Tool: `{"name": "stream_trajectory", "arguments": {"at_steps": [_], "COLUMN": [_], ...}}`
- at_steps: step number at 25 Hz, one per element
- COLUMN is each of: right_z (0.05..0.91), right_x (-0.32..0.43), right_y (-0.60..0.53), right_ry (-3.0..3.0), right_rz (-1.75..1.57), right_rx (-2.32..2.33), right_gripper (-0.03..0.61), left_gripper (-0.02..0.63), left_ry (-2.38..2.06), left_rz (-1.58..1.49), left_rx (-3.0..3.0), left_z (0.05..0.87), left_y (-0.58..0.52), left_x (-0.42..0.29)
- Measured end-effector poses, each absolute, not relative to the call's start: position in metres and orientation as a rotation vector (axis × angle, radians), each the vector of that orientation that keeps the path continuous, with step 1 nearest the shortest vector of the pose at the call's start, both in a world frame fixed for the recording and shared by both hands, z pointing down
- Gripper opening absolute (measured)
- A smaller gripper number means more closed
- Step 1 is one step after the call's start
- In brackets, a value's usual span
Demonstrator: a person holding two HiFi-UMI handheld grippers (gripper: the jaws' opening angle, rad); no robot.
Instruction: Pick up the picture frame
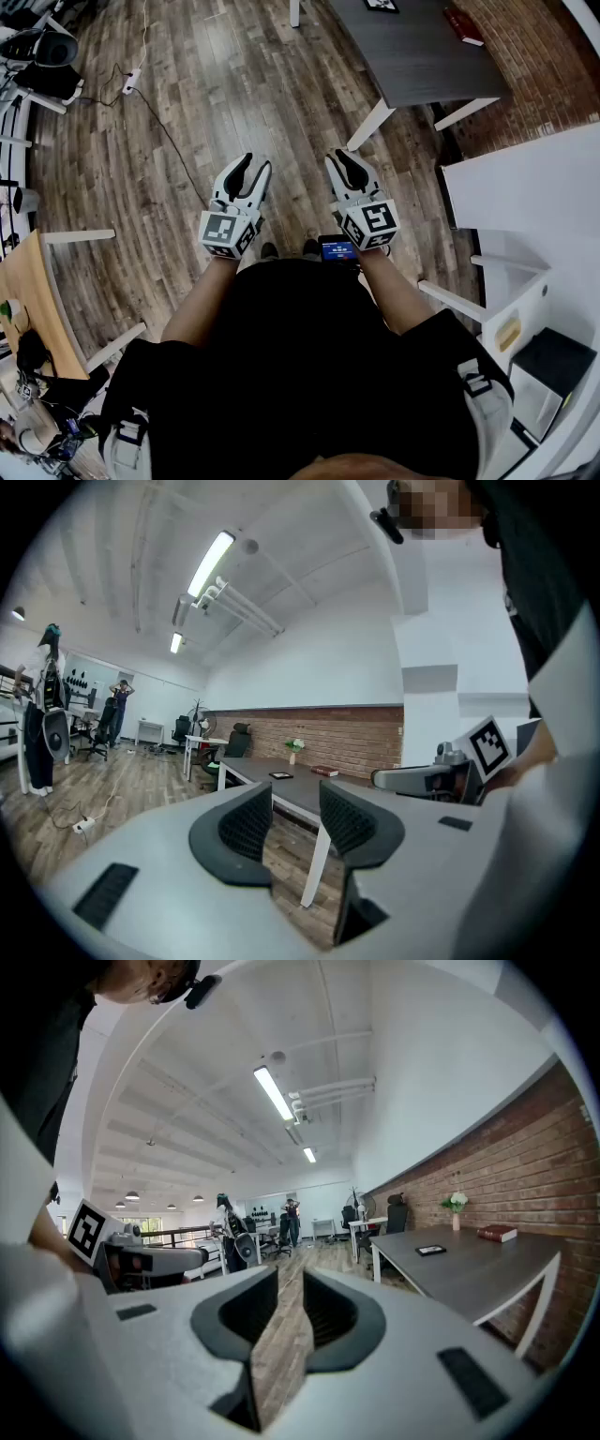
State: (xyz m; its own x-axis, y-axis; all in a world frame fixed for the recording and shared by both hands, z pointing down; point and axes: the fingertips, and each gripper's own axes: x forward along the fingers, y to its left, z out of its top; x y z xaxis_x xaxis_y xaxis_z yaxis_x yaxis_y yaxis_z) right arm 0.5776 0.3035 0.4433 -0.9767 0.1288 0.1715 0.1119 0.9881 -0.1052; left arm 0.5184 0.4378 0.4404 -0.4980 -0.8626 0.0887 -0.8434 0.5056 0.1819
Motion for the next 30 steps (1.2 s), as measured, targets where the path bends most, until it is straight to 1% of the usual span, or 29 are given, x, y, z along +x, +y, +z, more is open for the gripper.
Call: {"name": "stream_trajectory", "arguments": {"at_steps": [8, 21, 30], "right_z": [0.441, 0.434, 0.434], "right_x": [0.573, 0.597, 0.619], "right_y": [0.305, 0.278, 0.245], "right_ry": [-2.966, -3.045, -3.059], "right_rz": [0.115, 0.194, 0.244], "right_rx": [-0.162, -0.059, -0.060], "right_gripper": [0.087, 0.087, 0.087], "left_gripper": [0.137, 0.130, 0.129], "left_ry": [-2.643, -2.675, -2.683], "left_rz": [-0.112, -0.151, -0.144], "left_rx": [1.413, 1.359, 1.376], "left_z": [0.435, 0.436, 0.428], "left_y": [0.460, 0.463, 0.427], "left_x": [0.497, 0.505, 0.527]}}
